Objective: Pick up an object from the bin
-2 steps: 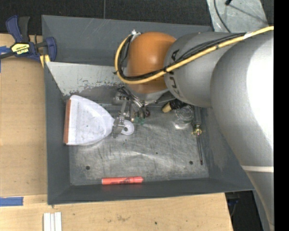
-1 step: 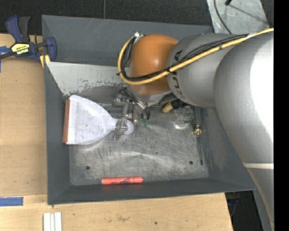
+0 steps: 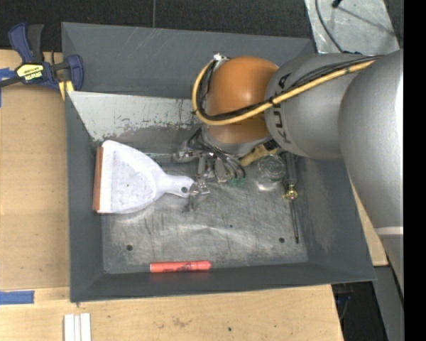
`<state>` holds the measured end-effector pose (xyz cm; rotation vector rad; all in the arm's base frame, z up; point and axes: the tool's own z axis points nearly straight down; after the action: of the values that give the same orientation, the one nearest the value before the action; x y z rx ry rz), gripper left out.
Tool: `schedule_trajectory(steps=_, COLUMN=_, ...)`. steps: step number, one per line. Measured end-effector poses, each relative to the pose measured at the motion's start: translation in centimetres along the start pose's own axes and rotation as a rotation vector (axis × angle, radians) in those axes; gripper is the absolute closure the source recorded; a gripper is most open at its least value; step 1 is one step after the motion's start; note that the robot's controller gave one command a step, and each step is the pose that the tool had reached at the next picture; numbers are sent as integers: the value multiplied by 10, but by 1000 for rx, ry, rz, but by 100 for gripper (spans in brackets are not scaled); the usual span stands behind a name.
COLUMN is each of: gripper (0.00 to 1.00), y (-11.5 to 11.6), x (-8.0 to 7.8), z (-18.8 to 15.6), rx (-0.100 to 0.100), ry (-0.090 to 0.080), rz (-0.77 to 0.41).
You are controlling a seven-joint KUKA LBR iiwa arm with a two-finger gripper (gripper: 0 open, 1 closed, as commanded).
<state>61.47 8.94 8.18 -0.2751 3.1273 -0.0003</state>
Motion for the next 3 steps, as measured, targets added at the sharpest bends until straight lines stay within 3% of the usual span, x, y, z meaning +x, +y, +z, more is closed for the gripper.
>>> schedule_trajectory(steps=1, gripper=100, y=13, x=4, z=6, rx=0, ry=-13, rz=347)
schedule_trajectory(steps=3, gripper=100, y=13, x=4, z=6, rx=0, ry=-13, rz=348)
